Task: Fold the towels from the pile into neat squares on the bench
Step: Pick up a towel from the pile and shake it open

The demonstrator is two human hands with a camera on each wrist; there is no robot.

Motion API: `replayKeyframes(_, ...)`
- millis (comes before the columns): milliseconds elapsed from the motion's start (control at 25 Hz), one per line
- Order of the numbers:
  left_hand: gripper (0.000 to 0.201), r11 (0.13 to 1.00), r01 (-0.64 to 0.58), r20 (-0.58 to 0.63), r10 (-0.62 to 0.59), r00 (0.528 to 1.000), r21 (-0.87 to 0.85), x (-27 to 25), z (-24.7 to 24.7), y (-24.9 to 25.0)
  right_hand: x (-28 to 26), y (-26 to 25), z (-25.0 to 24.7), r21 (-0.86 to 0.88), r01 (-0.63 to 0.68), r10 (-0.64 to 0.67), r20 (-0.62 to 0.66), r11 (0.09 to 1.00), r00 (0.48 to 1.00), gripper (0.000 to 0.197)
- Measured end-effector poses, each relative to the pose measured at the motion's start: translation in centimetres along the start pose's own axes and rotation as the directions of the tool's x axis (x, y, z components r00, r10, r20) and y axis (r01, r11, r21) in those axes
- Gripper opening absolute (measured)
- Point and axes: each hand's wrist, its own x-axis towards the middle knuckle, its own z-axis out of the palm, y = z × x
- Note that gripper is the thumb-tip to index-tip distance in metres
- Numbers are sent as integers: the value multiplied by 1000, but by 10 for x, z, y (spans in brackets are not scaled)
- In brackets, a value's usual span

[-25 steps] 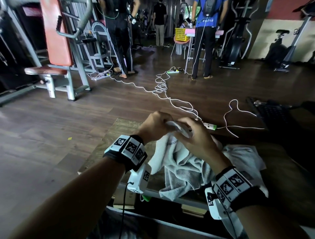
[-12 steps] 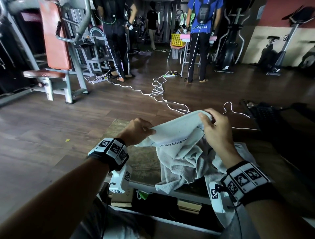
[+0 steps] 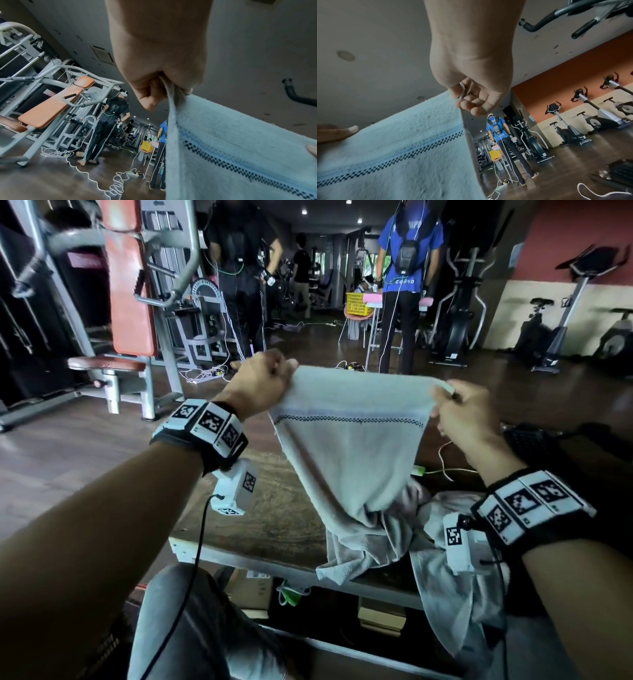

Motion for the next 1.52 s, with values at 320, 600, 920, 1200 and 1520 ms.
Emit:
replayKeyframes(320, 28, 980, 121, 694, -197, 692, 158, -65, 60, -61, -67, 95, -8, -560, -334, 636, 522, 758, 568, 15)
replayKeyframes(600, 28, 978, 20, 756, -173, 631, 207, -108, 148, -101, -94, 179, 18, -580, -108, 437, 465, 808, 770, 19)
replayKeyframes(920, 45, 972, 220, 760, -201, 618, 79, -112, 228, -97, -102, 217, 76, -335, 191, 62, 618, 923, 784, 17)
replayKeyframes(1200, 23, 990, 144, 789, -85, 609, -5, -107, 239, -88, -93, 202, 90, -308, 99, 134, 652, 946, 746, 21)
replayKeyframes(1520, 9, 966, 87, 295, -11, 955, -245, 41, 153, -68, 56, 92, 118, -7, 62, -56, 324, 998, 944, 27)
